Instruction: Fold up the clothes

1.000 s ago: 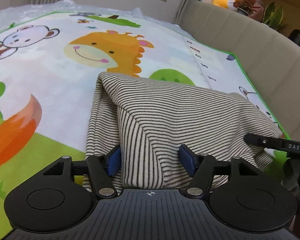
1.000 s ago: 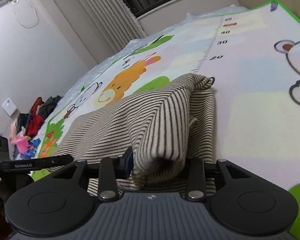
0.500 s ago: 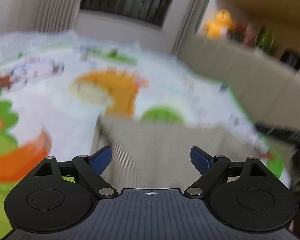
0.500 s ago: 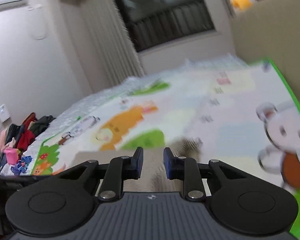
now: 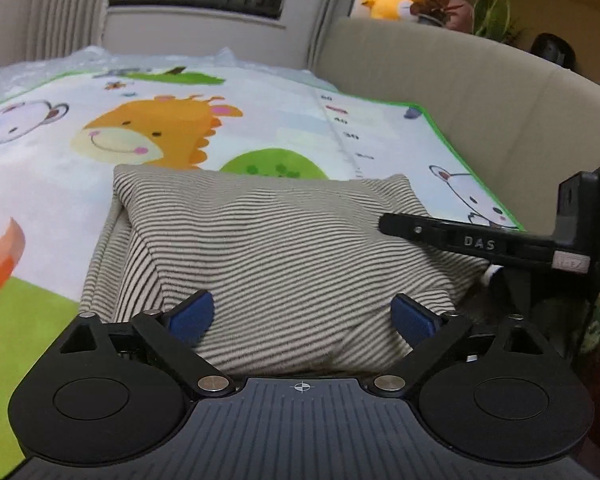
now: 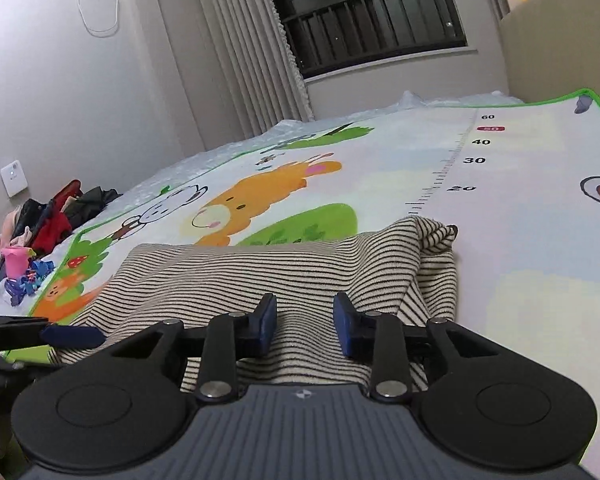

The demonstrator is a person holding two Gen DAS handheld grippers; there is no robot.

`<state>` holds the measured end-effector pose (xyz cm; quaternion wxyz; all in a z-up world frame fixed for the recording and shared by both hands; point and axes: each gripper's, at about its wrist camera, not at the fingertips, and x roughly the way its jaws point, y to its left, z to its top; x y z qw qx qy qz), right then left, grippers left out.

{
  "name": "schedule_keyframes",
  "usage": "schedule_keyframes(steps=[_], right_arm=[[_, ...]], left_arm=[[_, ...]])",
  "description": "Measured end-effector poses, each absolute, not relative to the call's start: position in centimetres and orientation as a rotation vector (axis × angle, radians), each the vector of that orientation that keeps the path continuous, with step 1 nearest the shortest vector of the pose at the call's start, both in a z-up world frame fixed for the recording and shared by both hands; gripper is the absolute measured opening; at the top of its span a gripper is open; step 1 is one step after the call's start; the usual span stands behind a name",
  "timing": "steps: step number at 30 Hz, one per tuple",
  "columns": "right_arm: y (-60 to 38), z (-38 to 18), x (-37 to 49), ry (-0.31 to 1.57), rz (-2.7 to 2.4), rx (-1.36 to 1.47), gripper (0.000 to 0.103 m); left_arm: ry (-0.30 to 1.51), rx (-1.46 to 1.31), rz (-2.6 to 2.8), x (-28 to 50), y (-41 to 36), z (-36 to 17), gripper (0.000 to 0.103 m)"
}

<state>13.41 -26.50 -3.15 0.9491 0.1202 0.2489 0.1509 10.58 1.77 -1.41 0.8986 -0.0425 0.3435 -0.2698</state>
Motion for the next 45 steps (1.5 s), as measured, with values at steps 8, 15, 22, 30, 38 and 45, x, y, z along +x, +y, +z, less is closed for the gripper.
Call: schedule_keyframes(steps=[8, 15, 22, 30, 38, 45], right_arm=[[-26.7, -3.4, 13.3, 0.495, 0.343, 0.256, 0.045], [-26.4, -3.3, 13.0, 0.478, 0.348, 0.246, 0.052], [-26.2, -3.3, 12.7, 0.472, 0.361, 0.23, 0.06], [-26.2, -3.3, 12.7, 0.469, 0.375, 0.232, 0.067], [-26.1, -3.3, 12.8, 0.469, 0.375, 0.229, 0.067], [-26.0, -3.3, 12.7, 0.467, 0.382, 0.229, 0.07]], left_arm=[[0.821, -0.248, -0.522, 10.2, 3.2, -0.8, 0.103], [0.923, -0.252, -0.504, 9.5, 2.8, -2.1, 0.103], [0.888, -0.242, -0.493, 8.8, 2.8, -2.4, 0.103], [0.851, -0.157, -0.488, 8.1, 1.7, -2.6, 0.103], [0.827, -0.115, -0.483, 7.6, 1.2, -2.9, 0.103], [0.818, -0.122, -0.488, 7.4, 1.4, -3.0, 0.103]])
